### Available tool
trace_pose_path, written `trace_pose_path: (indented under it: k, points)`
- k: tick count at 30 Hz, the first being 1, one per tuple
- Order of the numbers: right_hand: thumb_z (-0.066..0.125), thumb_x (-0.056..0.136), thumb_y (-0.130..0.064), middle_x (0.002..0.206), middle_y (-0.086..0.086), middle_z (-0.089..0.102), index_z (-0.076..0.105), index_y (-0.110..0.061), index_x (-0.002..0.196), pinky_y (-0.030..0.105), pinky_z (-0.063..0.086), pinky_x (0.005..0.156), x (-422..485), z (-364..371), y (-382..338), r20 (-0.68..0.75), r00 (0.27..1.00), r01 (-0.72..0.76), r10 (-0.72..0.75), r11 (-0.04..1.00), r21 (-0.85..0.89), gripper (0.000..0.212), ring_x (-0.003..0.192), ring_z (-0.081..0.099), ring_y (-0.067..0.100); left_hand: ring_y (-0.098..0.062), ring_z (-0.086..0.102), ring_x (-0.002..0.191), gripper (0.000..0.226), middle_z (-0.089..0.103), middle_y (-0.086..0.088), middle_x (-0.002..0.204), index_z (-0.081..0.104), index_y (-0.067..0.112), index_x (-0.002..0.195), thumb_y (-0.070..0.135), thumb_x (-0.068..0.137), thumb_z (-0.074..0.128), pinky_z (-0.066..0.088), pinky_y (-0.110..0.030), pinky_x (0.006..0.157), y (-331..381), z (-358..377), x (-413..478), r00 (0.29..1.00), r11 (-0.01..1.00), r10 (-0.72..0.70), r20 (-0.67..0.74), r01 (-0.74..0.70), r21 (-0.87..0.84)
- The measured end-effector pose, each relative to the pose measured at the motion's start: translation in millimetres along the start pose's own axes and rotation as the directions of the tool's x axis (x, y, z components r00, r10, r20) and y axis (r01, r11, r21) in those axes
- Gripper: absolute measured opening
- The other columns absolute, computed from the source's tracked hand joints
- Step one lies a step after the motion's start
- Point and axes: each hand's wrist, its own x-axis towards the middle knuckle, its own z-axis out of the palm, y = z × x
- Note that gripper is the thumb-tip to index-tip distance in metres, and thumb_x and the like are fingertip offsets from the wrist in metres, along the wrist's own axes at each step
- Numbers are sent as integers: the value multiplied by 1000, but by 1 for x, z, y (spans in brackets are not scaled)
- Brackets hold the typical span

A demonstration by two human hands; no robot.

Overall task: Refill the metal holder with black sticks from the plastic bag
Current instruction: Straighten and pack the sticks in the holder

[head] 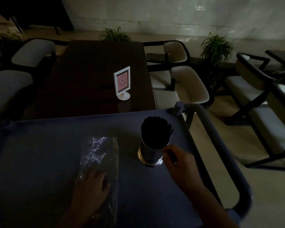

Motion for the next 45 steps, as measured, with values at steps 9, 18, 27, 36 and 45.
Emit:
trace_pose_path:
  k: [9, 18, 27, 36, 45]
  points:
    - [66, 87, -28, 73, -12, 65, 59, -30, 88, 7, 41, 56, 51, -32, 28, -73, 991, -114, 116, 993, 31, 8, 70, 62, -2, -16, 66, 79, 11, 71, 1, 87, 68, 18, 98, 22, 90, 61, 56, -36, 73, 93, -89, 47, 950, 896, 144, -277, -244, -372]
    - [73, 82, -31, 121, 2, 63, 55, -18, 123, 43, 50, 98, 85, -8, 44, 262, 947, -270, 187, 905, 330, 47, 114, 59, 15, -9, 48, 123, 56, 50, 5, 138, 41, 31, 135, 37, 85, 65, 45, -31, 96, 151, -104, 73, 919, 704, 140, -368, -354, -615]
    - [71, 84, -30, 104, 1, 70, 62, -19, 114, 45, 54, 88, 91, 12, 42, 236, 965, -210, 117, 884, 417, 33, 99, 67, 14, -10, 50, 120, 45, 50, 6, 133, 53, 24, 131, 15, 88, 64, 40, -24, 100, 175, -100, 89, 876, 772, 308, -371, -458, -440]
    - [64, 89, -28, 95, -16, 64, 58, -34, 108, 9, 47, 74, 82, 18, 40, 96, 991, -122, 96, 941, 316, 21, 91, 62, -5, -19, 30, 141, 51, 29, -2, 157, 32, 19, 149, 16, 99, 46, 32, -35, 114, 174, -93, 79, 838, 837, 405, -365, -501, -221]
    - [59, 92, -29, 83, -16, 59, 51, -38, 89, 10, 43, 68, 82, 9, 18, -161, 986, -26, 42, 995, 98, 13, 78, 58, -5, -18, 28, 143, 51, 23, 2, 160, 31, 21, 149, 24, 100, 45, 33, -36, 114, 166, -94, 84, 837, 818, 433, -334, -520, -245]
